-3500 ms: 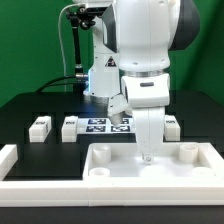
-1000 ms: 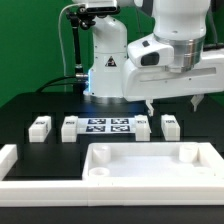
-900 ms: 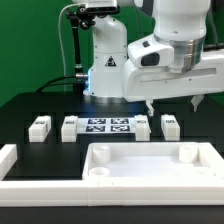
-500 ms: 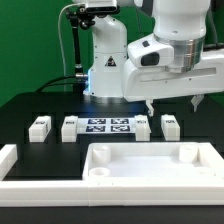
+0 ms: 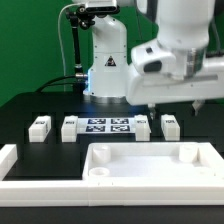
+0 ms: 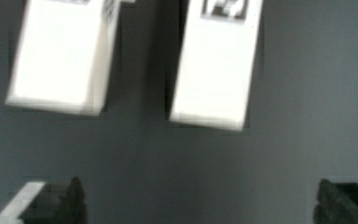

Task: Assemble desk

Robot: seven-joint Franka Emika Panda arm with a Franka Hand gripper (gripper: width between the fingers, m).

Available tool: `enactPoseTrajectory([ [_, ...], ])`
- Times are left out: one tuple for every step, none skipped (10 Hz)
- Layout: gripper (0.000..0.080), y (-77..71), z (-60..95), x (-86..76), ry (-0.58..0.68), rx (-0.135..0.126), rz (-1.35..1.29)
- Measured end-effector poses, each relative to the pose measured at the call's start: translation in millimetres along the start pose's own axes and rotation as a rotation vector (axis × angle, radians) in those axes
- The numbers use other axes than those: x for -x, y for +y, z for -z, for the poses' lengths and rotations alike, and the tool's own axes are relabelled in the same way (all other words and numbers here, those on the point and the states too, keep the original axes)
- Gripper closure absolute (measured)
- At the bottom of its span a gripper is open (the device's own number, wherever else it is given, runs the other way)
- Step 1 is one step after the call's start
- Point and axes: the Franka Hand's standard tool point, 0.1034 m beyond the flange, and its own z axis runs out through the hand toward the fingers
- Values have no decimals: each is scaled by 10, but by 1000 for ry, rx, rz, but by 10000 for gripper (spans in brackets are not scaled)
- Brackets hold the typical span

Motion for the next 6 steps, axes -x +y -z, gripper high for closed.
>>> enactPoseTrajectory([
  [151,26,78,-25,-32,-2,-9],
  [151,34,44,-54,-47,-5,-11],
  [151,35,16,-16,-119,-4,-6],
  [151,21,7,-18,-215,-4,-3],
  [151,20,-5,-33,-282,-6,-3],
  [151,23,-28,-21,-341,-7,-2],
])
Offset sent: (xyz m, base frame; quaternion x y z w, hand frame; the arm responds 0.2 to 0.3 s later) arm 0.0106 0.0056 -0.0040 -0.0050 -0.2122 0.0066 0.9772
